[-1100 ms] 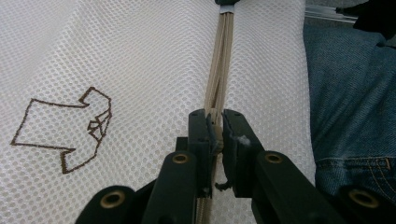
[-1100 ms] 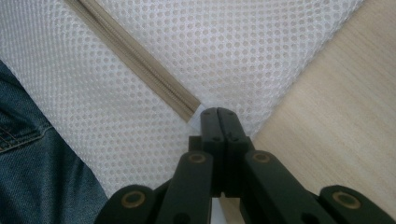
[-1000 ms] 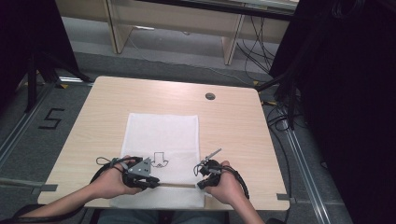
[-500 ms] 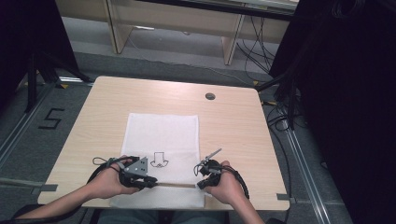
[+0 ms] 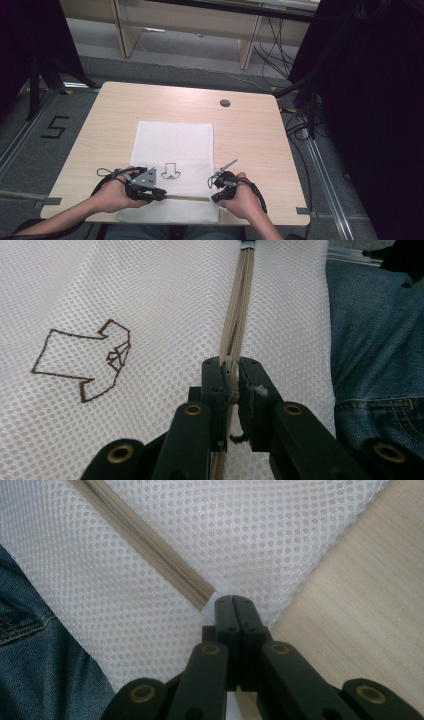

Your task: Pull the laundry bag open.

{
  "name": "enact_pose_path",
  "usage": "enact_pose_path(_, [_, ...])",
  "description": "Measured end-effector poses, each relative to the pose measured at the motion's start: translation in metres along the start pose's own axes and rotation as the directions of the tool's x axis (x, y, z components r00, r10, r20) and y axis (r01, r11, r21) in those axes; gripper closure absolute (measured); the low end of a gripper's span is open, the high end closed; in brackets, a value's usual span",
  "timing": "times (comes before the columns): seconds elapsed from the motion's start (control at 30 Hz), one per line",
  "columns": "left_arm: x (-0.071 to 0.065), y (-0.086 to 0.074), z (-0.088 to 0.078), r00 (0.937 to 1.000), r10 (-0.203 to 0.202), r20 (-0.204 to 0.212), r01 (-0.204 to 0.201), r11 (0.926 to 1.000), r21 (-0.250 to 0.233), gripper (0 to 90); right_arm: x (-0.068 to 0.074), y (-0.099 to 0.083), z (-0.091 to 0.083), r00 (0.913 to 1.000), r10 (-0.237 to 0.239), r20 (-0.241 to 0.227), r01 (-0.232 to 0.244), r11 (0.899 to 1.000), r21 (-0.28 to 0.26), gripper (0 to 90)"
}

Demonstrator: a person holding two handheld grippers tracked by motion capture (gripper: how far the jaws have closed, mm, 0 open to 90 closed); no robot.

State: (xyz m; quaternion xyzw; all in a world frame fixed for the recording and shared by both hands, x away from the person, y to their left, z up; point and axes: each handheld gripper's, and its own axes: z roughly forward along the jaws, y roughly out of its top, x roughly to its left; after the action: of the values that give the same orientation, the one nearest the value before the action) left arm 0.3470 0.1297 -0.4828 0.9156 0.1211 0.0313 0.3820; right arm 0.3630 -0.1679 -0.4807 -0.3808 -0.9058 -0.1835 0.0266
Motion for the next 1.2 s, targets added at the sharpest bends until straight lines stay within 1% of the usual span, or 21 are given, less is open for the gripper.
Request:
enact_pose_path(0.03, [0.001,0.000,-0.001,0.9999,0.012,0.002,-0.012,0.9999,0.006,81.9,0.000,0.000,0.000,1.0000,0.005,-0.005,-0.005,1.000,0.000,90.0])
enact_pose_path(0.07, [0.001,0.000,-0.002,0.9999,0.011,-0.005,-0.010,0.9999,0.004,81.9,0.000,0.000,0.000,1.0000,0.003,0.000,-0.003,1.000,-0.001,90.0])
enact_pose_path(0.1, [0.001,-0.001,-0.002,1.0000,-0.008,0.002,0.008,0.9999,-0.009,81.9,0.000,0.000,0.000,1.0000,0.000,0.002,0.000,1.000,0.000,90.0])
enact_pose_path(0.17, [0.002,-0.001,-0.002,1.0000,0.004,0.005,-0.004,1.0000,-0.002,81.9,0.000,0.000,0.000,1.0000,0.000,0.002,0.000,1.000,-0.001,90.0])
enact_pose_path(0.2, [0.002,-0.002,-0.003,1.0000,-0.005,-0.005,0.005,1.0000,-0.002,81.9,0.000,0.000,0.000,1.0000,0.002,0.001,-0.002,1.000,0.000,90.0])
enact_pose_path(0.27, [0.004,-0.005,-0.006,0.9997,0.012,-0.021,-0.011,0.9997,0.024,81.9,0.000,0.000,0.000,1.0000,0.005,-0.003,-0.005,1.000,0.000,90.0])
enact_pose_path(0.4, [0.007,-0.014,-0.013,0.9988,-0.045,-0.022,0.045,0.9990,-0.002,81.9,-0.002,0.000,0.000,0.9998,-0.018,0.006,0.018,1.000,-0.010,90.0])
enact_pose_path(0.43, [0.007,-0.015,-0.015,0.9982,-0.057,-0.019,0.056,0.9983,-0.012,81.9,-0.001,0.000,0.000,1.0000,0.007,0.001,-0.007,1.000,-0.001,90.0])
enact_pose_path(0.47, [0.007,-0.015,-0.015,0.9986,-0.049,-0.020,0.049,0.9987,-0.009,81.9,-0.002,0.000,0.000,0.9999,-0.011,0.008,0.011,1.000,-0.004,90.0])
enact_pose_path(0.53, [0.006,-0.014,-0.014,0.9993,-0.023,-0.030,0.024,0.9997,0.009,81.9,-0.001,0.000,0.000,1.0000,0.004,0.002,-0.004,1.000,-0.001,90.0])
enact_pose_path(0.57, [0.006,-0.014,-0.014,0.9993,-0.024,-0.029,0.024,0.9997,0.009,81.9,-0.002,0.000,0.000,0.9999,-0.011,0.008,0.011,1.000,-0.004,90.0])
enact_pose_path(0.6, [0.006,-0.014,-0.014,0.9993,-0.025,-0.027,0.025,0.9996,0.008,81.9,-0.001,0.000,0.000,1.0000,-0.004,0.007,0.004,1.000,-0.005,90.0])
enact_pose_path(0.63, [0.006,-0.015,-0.014,0.9990,-0.041,-0.020,0.041,0.9992,-0.002,81.9,-0.002,0.000,0.001,0.9998,-0.016,0.006,0.016,1.000,-0.010,90.0])
enact_pose_path(0.7, [0.006,-0.015,-0.014,0.9988,-0.045,-0.020,0.045,0.9990,-0.007,81.9,-0.001,0.000,0.000,1.0000,-0.002,0.007,0.002,1.000,-0.004,90.0])
enact_pose_path(0.83, [0.005,-0.015,-0.014,0.9991,-0.039,-0.017,0.039,0.9992,0.004,81.9,-0.002,0.000,0.000,0.9999,-0.011,0.007,0.011,1.000,-0.006,90.0])
enact_pose_path(0.87, [0.005,-0.016,-0.015,0.9995,-0.021,-0.023,0.021,0.9996,0.020,81.9,-0.001,0.000,0.000,1.0000,0.008,0.001,-0.008,1.000,-0.002,90.0])
enact_pose_path(0.93, [0.005,-0.018,-0.015,0.9994,-0.031,-0.016,0.032,0.9994,0.015,81.9,-0.002,0.000,0.000,1.0000,-0.007,0.007,0.007,1.000,-0.004,90.0])
enact_pose_path(1.07, [0.006,-0.023,-0.020,0.9988,-0.042,-0.024,0.042,0.9990,0.015,81.9,-0.001,0.000,0.000,1.0000,0.009,0.001,-0.009,1.000,-0.002,90.0])
enact_pose_path(1.1, [0.006,-0.023,-0.020,0.9986,-0.048,-0.023,0.048,0.9988,0.010,81.9,-0.002,0.000,0.000,1.0000,-0.006,0.006,0.006,1.000,-0.004,90.0])
enact_pose_path(1.13, [0.006,-0.023,-0.021,0.9988,-0.041,-0.025,0.042,0.9990,0.013,81.9,-0.002,0.000,0.000,1.0000,-0.007,0.006,0.007,1.000,-0.005,90.0])
enact_pose_path(1.2, [0.004,-0.023,-0.019,0.9982,-0.055,-0.025,0.055,0.9985,0.001,81.9,-0.002,0.000,0.000,1.0000,-0.007,0.006,0.007,1.000,-0.005,90.0])
